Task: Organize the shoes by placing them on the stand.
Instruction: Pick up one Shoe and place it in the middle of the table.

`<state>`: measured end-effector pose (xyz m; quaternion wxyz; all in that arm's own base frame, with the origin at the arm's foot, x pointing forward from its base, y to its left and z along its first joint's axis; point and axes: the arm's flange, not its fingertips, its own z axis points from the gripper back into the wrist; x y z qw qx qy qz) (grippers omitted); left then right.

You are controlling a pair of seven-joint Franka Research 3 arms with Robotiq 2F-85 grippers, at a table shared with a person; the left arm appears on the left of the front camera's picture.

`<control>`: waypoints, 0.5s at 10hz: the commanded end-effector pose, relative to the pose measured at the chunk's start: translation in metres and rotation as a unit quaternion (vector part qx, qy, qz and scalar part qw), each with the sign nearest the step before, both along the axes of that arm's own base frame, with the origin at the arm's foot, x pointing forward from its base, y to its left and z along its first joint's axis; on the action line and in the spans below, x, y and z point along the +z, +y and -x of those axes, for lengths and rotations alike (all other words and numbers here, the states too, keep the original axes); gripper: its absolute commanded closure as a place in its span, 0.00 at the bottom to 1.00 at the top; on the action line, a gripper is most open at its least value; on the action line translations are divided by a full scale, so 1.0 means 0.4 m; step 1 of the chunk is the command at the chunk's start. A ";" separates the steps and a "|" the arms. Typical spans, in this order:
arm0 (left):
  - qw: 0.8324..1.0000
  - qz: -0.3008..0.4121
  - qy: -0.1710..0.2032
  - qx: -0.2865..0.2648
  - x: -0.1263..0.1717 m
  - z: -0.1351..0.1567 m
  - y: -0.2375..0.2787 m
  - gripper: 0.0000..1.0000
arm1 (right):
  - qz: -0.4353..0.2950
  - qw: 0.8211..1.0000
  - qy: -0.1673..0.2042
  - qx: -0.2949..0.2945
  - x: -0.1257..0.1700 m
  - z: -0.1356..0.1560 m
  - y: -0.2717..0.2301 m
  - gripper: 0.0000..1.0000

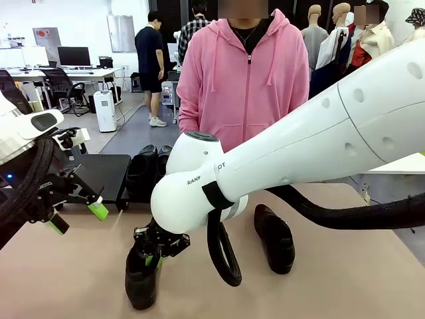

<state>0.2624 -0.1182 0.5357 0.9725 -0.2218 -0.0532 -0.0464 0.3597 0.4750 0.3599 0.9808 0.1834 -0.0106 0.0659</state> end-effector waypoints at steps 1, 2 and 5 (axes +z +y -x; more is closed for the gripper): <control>1.000 0.007 -0.007 -0.005 -0.002 -0.004 0.001 0.00 | -0.017 1.000 -0.015 -0.006 0.047 0.017 -0.054 0.00; 1.000 0.007 -0.007 -0.005 -0.002 -0.004 0.001 0.00 | -0.029 0.999 -0.027 -0.012 0.088 0.030 -0.109 0.00; 1.000 0.007 -0.007 -0.005 -0.002 -0.004 0.001 0.00 | 0.039 0.998 -0.048 0.031 0.244 0.082 -0.420 0.00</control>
